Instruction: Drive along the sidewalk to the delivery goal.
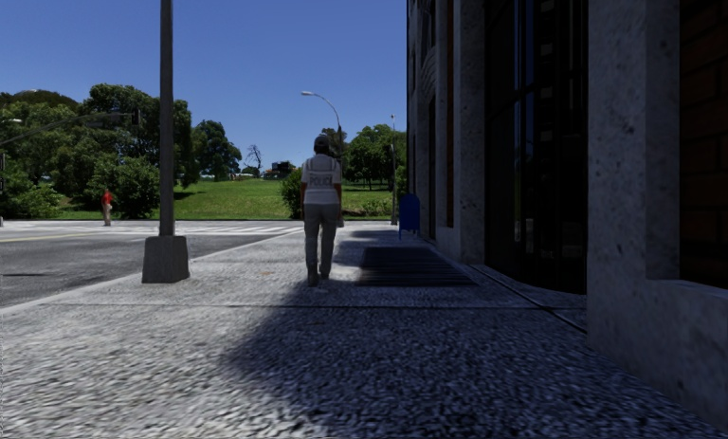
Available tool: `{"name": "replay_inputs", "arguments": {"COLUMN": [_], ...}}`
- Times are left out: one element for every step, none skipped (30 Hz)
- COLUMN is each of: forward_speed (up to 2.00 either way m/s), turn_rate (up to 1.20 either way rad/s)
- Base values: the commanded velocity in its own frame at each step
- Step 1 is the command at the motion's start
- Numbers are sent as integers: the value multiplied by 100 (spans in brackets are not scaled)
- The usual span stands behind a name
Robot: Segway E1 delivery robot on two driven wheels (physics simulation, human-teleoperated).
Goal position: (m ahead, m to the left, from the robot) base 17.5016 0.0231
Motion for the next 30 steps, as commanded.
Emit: {"name": "replay_inputs", "arguments": {"forward_speed": [200,200,200,200,200,200,200,200,200,200,200,200,200,200,200,200,200,200,200,200,200,200,200,200,200,200,200,200,200,200], "turn_rate": [0,0,0,0,-3,-3,-19,-24,-25,-25,-25,-25,-25,-25,-25,-25,-25,-25,-25,-25,-9,0,0,0,0,0,0,0,0,0]}}
